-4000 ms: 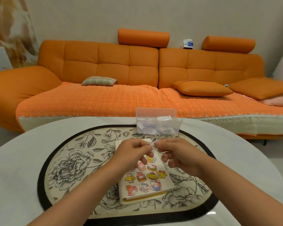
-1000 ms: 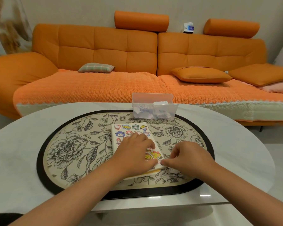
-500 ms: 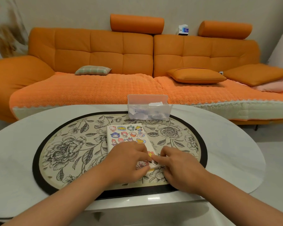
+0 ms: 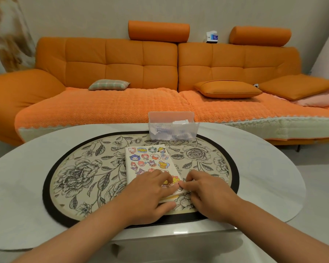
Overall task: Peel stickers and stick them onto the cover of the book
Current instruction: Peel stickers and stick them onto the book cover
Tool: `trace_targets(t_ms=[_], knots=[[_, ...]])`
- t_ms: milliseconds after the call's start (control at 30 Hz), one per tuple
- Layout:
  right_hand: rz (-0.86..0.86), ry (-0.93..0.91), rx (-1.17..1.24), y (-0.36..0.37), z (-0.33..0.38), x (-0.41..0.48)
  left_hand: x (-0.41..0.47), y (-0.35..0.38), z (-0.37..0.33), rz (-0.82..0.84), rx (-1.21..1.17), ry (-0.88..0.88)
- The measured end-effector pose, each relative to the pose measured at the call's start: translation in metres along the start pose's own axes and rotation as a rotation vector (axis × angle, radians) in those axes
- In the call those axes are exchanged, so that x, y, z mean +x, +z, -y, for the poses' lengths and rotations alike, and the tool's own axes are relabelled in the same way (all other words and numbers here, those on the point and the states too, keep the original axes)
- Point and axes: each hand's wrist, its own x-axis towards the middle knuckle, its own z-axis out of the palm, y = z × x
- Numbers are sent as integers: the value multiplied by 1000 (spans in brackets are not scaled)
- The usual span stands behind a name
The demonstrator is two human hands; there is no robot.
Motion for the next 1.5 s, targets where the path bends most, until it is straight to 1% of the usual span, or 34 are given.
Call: trace_targets(t_ms=[100,267,367,467,567,667,867,967,1067,1133,1200,1333,1400,1500], knots=[[-15,-6,0,2,2,0,3,-2,2,54,-77,-25],[-26,-9,1,5,0,0,3,-5,4,92,-56,-15],[-31,-11,1,5,-2,-1,1,-4,3,79,-13,-4],[-23,-19,-22,5,-4,-3,-2,0,2,27,-9,-13],[-25,-17,-25,3,-5,-3,-4,0,5,-5,-91,-27],[-17,-9,-27,-2,-3,0,-8,-3,8,15,-172,-55],[5,-4,-91,-10,3,9,-6,-5,8,87,-87,-77],[-15,8,-130,-10,5,17,-4,-10,13,69,-174,-145],[-44,13,-80,-10,8,36,5,-20,29,12,-258,-262],[-56,22,-18,-11,12,54,13,-25,45,-3,-238,-346],[-59,25,-6,-12,17,78,21,-26,61,16,-157,-398],[-10,7,-3,1,27,124,32,-15,81,119,-47,-423],[52,-12,-8,15,29,141,35,-8,87,177,-25,-428],[184,-28,-11,31,26,156,35,0,92,243,-52,-446]])
